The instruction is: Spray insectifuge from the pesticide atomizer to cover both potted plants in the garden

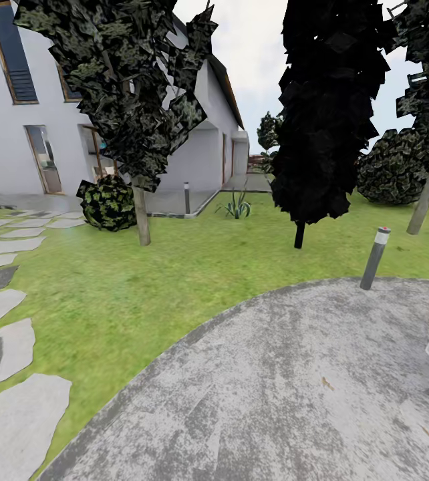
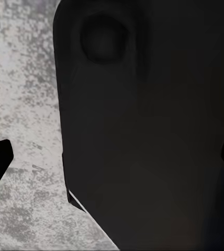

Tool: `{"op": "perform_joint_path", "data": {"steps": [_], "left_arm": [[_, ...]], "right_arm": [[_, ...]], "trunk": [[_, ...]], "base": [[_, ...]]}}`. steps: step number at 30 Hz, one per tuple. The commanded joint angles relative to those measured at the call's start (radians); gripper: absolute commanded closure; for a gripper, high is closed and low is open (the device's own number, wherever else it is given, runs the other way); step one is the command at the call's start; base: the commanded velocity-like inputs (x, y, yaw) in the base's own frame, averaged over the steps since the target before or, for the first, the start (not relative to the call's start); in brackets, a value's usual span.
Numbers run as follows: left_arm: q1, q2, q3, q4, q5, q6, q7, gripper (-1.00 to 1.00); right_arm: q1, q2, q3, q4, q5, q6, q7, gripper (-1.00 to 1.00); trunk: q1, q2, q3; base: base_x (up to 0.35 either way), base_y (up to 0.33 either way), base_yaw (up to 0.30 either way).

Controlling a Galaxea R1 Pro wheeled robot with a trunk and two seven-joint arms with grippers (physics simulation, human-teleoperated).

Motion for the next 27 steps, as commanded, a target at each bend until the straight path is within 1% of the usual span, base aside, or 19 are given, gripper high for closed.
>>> {"op": "perform_joint_path", "data": {"steps": [1,3,6,8,12,16,19,22,26,27], "left_arm": [[0.001,0.000,0.001,0.005,0.001,-0.001,0.001,-1.00],[0.001,0.000,-0.001,0.005,0.002,-0.001,0.001,-1.00],[0.001,-0.003,-0.001,-0.003,0.002,-0.004,0.002,-1.00],[0.000,-0.007,-0.001,-0.014,0.002,-0.006,0.002,-1.00],[-0.002,0.000,0.000,-0.036,-0.002,-0.006,0.004,-1.00],[-0.006,0.016,0.001,-0.059,-0.003,-0.010,0.005,-1.00],[-0.016,0.021,0.001,-0.076,-0.005,-0.027,0.005,-1.00],[-0.033,0.021,0.002,-0.093,-0.004,-0.044,0.005,-1.00],[-0.056,0.013,-0.003,-0.116,-0.005,-0.066,0.003,-1.00],[-0.122,0.008,-0.005,-0.306,-0.007,-0.212,0.003,-1.00]], "right_arm": [[-0.001,0.000,0.001,0.000,-0.001,-0.002,0.000,-1.00],[-0.001,0.000,0.001,0.000,-0.001,-0.002,-0.001,-1.00],[-0.006,0.013,-0.001,-0.017,-0.002,-0.003,-0.002,-1.00],[-0.008,0.008,-0.003,-0.028,-0.003,-0.007,-0.002,-1.00],[-0.009,0.000,-0.004,-0.051,-0.002,-0.029,-0.003,-1.00],[-0.009,-0.022,-0.003,-0.073,-0.001,-0.052,-0.004,-1.00],[-0.011,-0.039,-0.004,-0.090,-0.001,-0.069,-0.004,-1.00],[-0.013,-0.056,-0.005,-0.107,-0.002,-0.085,-0.004,-1.00],[-0.016,-0.078,-0.006,-0.130,-0.003,-0.108,-0.003,-1.00],[-0.016,-0.081,-0.006,-0.493,-0.003,-0.374,-0.003,-1.00]], "trunk": [[0.000,-0.001,-0.001],[0.000,-0.001,-0.001],[0.000,-0.001,-0.001],[0.000,-0.001,-0.001],[0.000,-0.001,-0.001],[0.000,-0.001,-0.001],[0.000,-0.001,-0.001],[0.000,-0.001,-0.001],[0.000,-0.001,-0.001],[0.000,-0.001,-0.001]], "base": [[0.000,0.000,0.000],[0.000,0.000,0.000],[0.000,0.000,0.000],[0.000,0.000,0.000],[0.000,0.000,0.000],[0.000,0.000,0.000],[0.000,0.000,0.000],[0.000,0.000,0.000],[0.000,0.000,0.000],[0.000,0.000,0.000]]}}
